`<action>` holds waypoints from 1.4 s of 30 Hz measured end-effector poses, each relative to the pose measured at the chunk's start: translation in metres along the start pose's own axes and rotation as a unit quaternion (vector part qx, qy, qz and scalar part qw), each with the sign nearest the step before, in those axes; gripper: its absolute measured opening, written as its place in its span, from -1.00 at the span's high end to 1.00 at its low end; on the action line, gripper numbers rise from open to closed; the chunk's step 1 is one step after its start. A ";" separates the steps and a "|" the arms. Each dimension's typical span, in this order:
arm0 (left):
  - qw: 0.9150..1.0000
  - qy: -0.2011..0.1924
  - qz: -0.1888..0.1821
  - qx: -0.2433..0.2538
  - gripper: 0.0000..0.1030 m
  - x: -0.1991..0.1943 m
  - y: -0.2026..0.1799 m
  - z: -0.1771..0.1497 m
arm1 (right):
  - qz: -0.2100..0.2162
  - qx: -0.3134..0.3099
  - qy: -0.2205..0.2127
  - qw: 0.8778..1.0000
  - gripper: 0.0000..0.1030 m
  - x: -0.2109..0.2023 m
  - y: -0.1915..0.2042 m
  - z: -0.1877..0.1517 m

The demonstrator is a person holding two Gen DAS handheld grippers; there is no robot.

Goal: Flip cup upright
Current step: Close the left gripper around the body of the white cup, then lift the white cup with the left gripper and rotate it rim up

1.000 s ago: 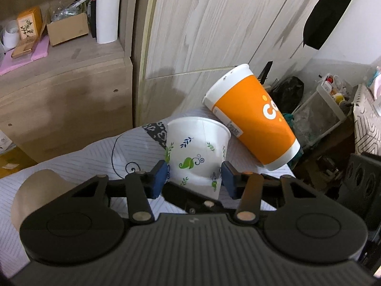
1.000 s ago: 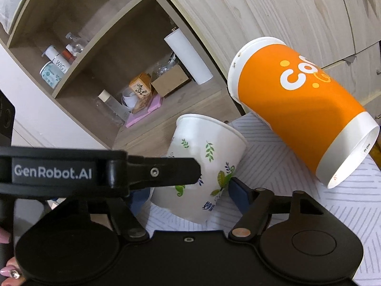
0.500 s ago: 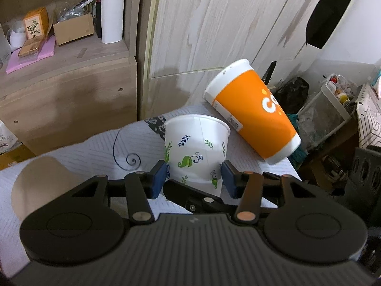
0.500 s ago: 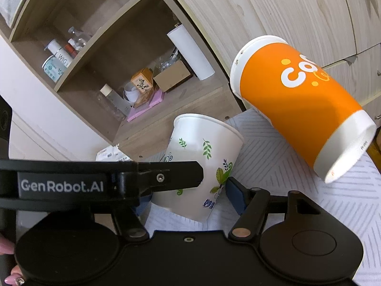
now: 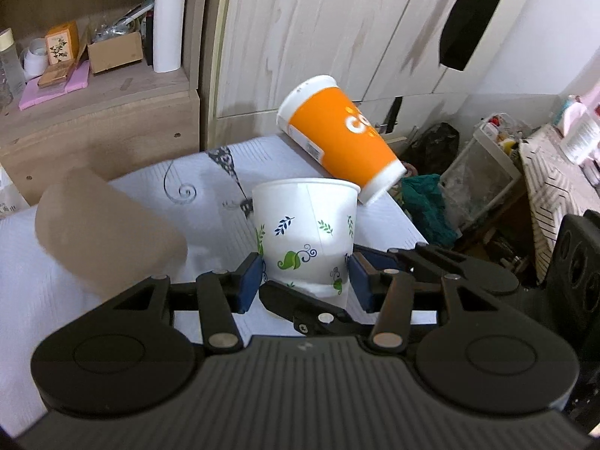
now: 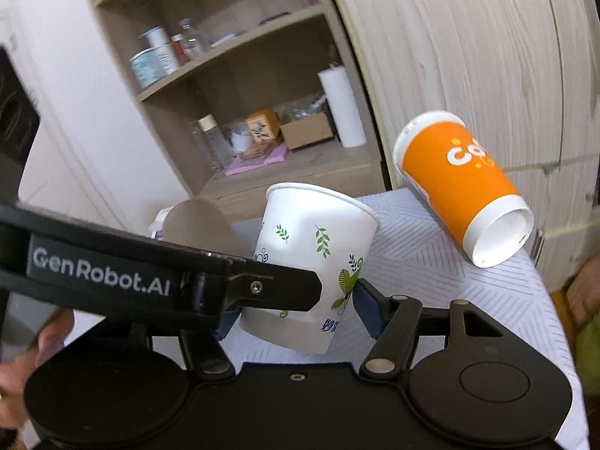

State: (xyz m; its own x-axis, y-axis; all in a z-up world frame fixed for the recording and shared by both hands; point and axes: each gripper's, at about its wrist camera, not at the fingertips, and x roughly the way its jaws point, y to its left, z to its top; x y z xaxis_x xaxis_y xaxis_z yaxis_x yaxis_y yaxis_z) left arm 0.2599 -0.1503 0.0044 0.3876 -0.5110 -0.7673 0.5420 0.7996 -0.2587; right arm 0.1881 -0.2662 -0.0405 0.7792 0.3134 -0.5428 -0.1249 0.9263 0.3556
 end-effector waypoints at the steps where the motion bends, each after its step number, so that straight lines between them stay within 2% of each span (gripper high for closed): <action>1: 1.000 -0.004 -0.001 0.003 0.05 -0.005 -0.002 -0.007 | -0.001 -0.014 -0.003 1.000 -0.34 -0.005 0.004 -0.004; 8: 0.999 -0.047 -0.006 0.009 0.05 -0.043 -0.006 -0.056 | 0.005 -0.090 -0.027 0.996 -0.33 -0.037 0.034 -0.029; 14: 0.997 -0.080 -0.006 0.009 0.05 -0.076 -0.003 -0.093 | 0.008 -0.156 -0.056 0.986 -0.34 -0.059 0.067 -0.054; 21: 0.990 -0.131 0.026 0.033 0.05 -0.106 -0.003 -0.135 | 0.021 -0.220 -0.104 0.970 -0.34 -0.067 0.098 -0.080; 27: 0.986 -0.156 0.041 0.032 0.05 -0.118 0.006 -0.157 | 0.017 -0.276 -0.129 0.952 -0.34 -0.065 0.120 -0.098; 32: 0.983 -0.175 0.044 0.027 0.06 -0.118 0.019 -0.172 | 0.000 -0.315 -0.132 0.940 -0.33 -0.056 0.133 -0.108; 38: 0.981 -0.189 0.038 0.028 0.06 -0.112 0.030 -0.178 | -0.023 -0.339 -0.124 0.932 -0.33 -0.043 0.141 -0.109; 42: 0.980 -0.194 0.026 0.028 0.06 -0.108 0.035 -0.177 | -0.028 -0.326 -0.116 0.938 -0.33 -0.034 0.137 -0.103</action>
State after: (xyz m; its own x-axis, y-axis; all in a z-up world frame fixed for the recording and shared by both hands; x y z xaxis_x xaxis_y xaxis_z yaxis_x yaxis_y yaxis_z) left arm 0.1050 -0.0112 -0.0263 0.6637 -0.5609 -0.4949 0.5506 0.8142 -0.1843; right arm 0.0810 -0.1281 -0.0513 0.8988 0.2774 -0.3395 -0.3706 0.8944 -0.2503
